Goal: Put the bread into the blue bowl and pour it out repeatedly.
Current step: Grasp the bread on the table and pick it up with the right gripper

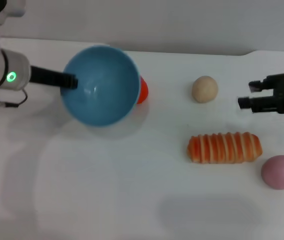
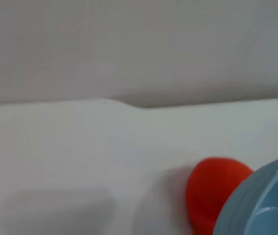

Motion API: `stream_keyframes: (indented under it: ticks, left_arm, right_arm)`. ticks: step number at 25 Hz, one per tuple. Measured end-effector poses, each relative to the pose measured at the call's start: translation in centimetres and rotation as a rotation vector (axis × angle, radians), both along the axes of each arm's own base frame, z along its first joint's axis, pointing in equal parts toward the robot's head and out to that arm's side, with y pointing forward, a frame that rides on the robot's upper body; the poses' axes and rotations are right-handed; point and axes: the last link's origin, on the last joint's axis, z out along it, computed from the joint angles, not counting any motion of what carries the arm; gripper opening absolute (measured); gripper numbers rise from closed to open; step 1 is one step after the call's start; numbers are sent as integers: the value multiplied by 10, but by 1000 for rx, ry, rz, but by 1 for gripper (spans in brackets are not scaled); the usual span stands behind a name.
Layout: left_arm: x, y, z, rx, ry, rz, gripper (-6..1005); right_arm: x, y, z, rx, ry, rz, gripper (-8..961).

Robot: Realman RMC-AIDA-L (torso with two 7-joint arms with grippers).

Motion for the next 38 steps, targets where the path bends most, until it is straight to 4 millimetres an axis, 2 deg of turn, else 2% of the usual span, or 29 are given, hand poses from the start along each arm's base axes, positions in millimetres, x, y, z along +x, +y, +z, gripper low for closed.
stream_keyframes:
  ticks: [1, 4, 6, 12, 19, 28, 34, 38]
  left_arm:
    - [-1, -3, 1, -25, -10, 19, -1]
    - [-1, -8, 5, -73, -31, 49, -1]
    - [0, -12, 9, -97, -39, 57, -1]
    - [0, -22, 16, -187, -29, 74, -1]
    - [5, -21, 18, -209, -24, 65, -1]
    - [10, -17, 18, -180, -42, 38, 0]
    - [13, -15, 18, -161, -50, 28, 0]
    - [15, -13, 18, -157, -52, 24, 0]
  right_arm:
    - [-4, 5, -2, -17, -74, -13, 463]
    - [-15, 16, -7, -50, -262, -47, 567]
    - [-23, 20, -13, -69, -329, -35, 637]
    - [-34, 20, -42, -112, -449, 73, 636]
    - [-33, 8, -84, -215, -584, 179, 636]
    - [-17, 4, -112, -211, -662, 215, 635]
    - [-7, 3, -127, -200, -690, 233, 634]
    - [-4, 3, -129, -186, -697, 229, 633]
